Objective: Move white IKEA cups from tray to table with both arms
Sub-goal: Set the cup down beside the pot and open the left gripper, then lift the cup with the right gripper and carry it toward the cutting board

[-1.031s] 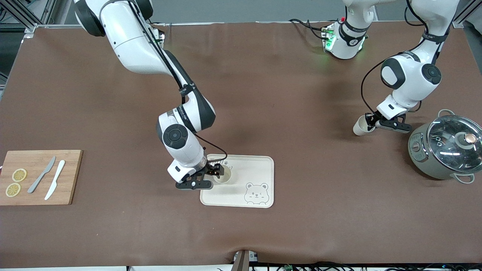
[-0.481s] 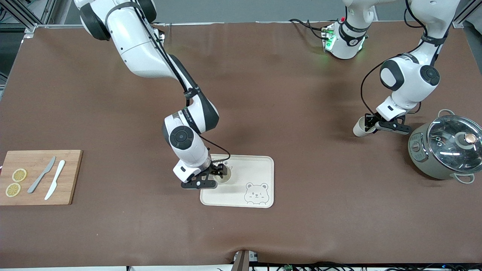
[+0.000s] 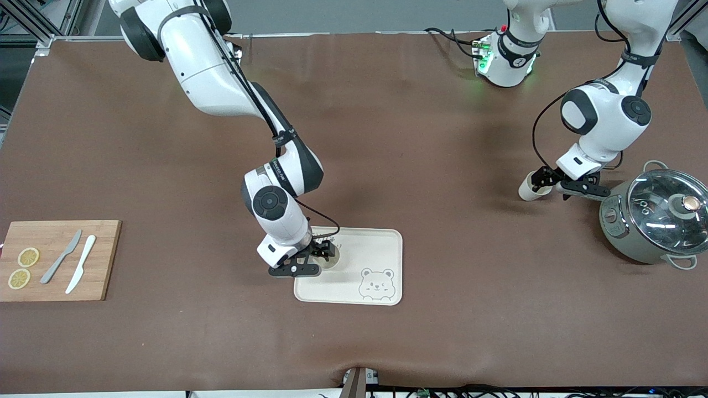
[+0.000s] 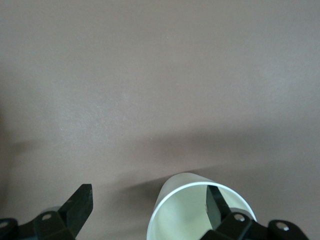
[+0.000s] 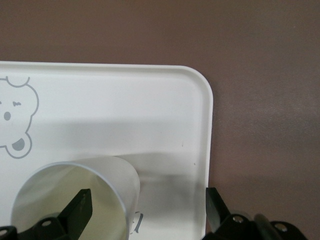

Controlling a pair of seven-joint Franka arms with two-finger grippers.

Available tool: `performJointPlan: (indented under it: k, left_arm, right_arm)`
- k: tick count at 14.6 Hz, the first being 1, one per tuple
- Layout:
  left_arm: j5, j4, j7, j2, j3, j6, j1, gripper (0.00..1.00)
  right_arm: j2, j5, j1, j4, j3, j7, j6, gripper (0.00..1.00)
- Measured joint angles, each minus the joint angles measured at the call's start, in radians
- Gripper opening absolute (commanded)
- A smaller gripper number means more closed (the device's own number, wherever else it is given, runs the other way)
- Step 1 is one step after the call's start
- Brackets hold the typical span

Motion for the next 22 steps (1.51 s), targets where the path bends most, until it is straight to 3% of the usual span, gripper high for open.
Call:
performJointPlan:
  k: [2, 5, 9, 13, 18, 22]
  left_arm:
    - [0.000, 0.011, -0.026, -0.040, -0.001, -0.074, 0.000, 1.00]
    - [0.000, 0.036, -0.061, -0.138, -0.001, -0.240, 0.000, 1.00]
    - [0.000, 0.064, -0.104, -0.224, -0.002, -0.354, 0.000, 1.00]
    - [0.099, 0.117, -0.160, -0.263, -0.002, -0.434, 0.033, 1.00]
    - [0.249, 0.376, -0.228, -0.295, 0.000, -0.805, 0.098, 1.00]
    - [0.254, 0.493, -0.299, -0.273, 0.000, -0.854, 0.103, 1.00]
  right_arm:
    - [0.000, 0.000, 0.000, 0.000, 0.000, 0.000, 0.002, 0.48]
    - [0.001, 0.000, 0.000, 0.000, 0.000, 0.000, 0.004, 0.20]
    - [0.001, 0.000, 0.000, 0.000, 0.000, 0.000, 0.004, 0.02]
    - [0.002, 0.000, 0.000, 0.001, 0.000, 0.000, 0.004, 0.00]
    - [0.002, 0.000, 0.000, 0.003, -0.001, 0.000, 0.004, 0.00]
    - [0.001, 0.030, -0.001, 0.019, -0.008, 0.001, -0.003, 0.00]
